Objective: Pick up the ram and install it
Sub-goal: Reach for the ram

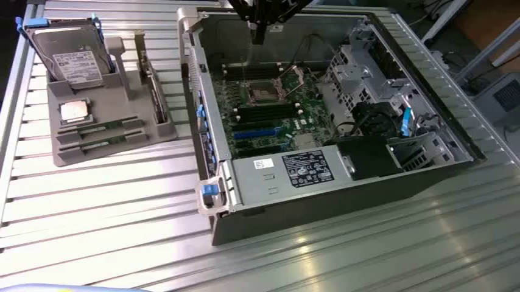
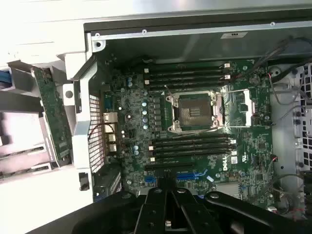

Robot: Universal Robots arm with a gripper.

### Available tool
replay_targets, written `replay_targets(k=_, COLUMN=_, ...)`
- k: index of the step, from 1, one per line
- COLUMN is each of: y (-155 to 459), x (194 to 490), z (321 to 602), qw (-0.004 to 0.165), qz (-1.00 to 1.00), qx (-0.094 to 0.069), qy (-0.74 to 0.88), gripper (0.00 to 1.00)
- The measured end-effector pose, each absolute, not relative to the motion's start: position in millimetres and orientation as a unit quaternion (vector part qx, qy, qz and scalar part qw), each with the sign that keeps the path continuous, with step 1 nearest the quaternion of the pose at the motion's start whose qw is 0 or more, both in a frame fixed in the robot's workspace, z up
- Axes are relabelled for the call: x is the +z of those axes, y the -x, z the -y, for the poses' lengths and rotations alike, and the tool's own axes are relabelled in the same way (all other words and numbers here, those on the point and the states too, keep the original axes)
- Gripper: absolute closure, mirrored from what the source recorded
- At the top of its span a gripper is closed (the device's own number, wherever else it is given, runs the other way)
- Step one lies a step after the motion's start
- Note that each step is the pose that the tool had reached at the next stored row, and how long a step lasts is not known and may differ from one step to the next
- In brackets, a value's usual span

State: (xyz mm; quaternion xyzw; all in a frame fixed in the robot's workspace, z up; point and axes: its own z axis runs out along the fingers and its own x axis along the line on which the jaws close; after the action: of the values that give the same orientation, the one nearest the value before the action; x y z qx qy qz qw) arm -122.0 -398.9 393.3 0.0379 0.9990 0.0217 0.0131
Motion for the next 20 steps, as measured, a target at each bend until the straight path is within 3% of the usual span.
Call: replay_targets(k=20, y=142.3, x=393.3, z=398.9, qw=0.013, qz=-0.999, qx=0.022, qy=-0.038, gripper=0.89)
